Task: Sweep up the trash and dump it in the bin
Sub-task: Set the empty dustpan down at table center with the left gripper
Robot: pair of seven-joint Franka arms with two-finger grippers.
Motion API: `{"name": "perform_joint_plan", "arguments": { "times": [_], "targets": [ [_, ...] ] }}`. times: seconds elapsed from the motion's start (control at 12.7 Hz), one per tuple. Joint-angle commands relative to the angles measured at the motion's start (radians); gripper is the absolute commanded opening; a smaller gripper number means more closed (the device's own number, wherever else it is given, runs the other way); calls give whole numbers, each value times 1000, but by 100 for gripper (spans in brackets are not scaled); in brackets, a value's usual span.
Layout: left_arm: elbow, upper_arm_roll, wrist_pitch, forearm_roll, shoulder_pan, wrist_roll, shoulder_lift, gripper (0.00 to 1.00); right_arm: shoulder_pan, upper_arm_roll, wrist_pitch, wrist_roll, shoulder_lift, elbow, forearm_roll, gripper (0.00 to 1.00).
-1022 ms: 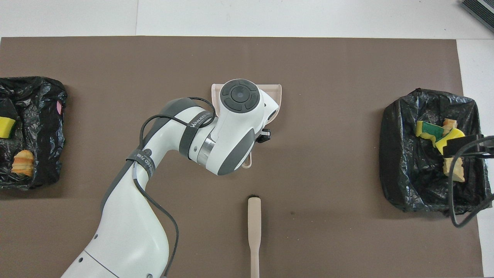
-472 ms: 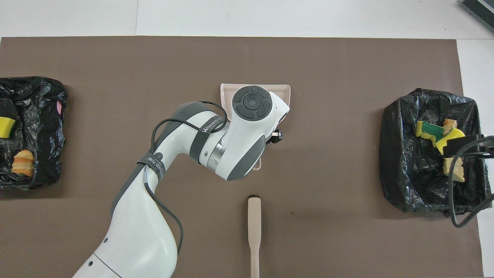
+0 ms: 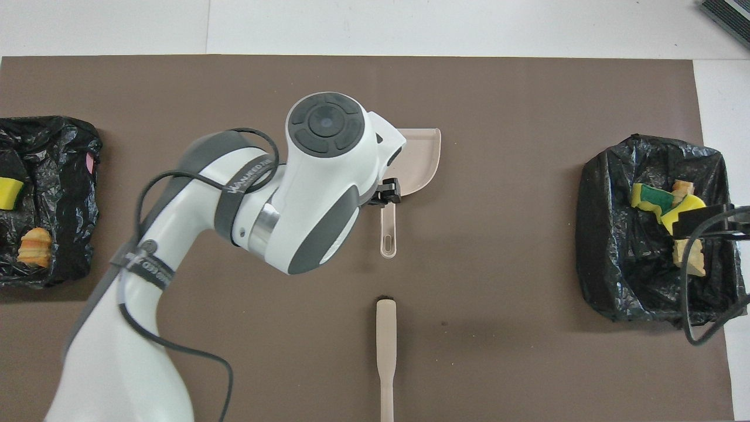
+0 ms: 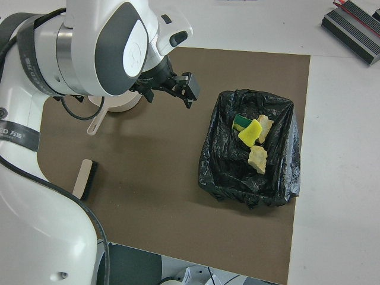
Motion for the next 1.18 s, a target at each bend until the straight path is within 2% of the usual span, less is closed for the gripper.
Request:
{"name": "perform_joint_plan", "arguments": {
  "times": [0.0,0.08,0.47,0.63,0.79,1.1],
  "targets": [
    [-173,-3,-16,19,100,144,-208,100,-14,2,-11,-29,-10,-8,22,100],
    [-185,-3,-50,19,152,178,-258,100,-14,2,-11,-29,-10,-8,22,100],
    [-147,20,-231,24,385,567,-415,100,-14,2,-11,-29,-10,-8,22,100],
    [-112,34,-315,39,445,639,-428,100,-14,2,-11,-31,-10,-8,22,100],
    [-69,37,-346,139,459,727,-428,100,-14,2,-11,-29,-10,-8,22,100],
    [18,42,-441,55,497,743,-405,100,-14,2,-11,-29,-10,-8,22,100]
  ]
}}
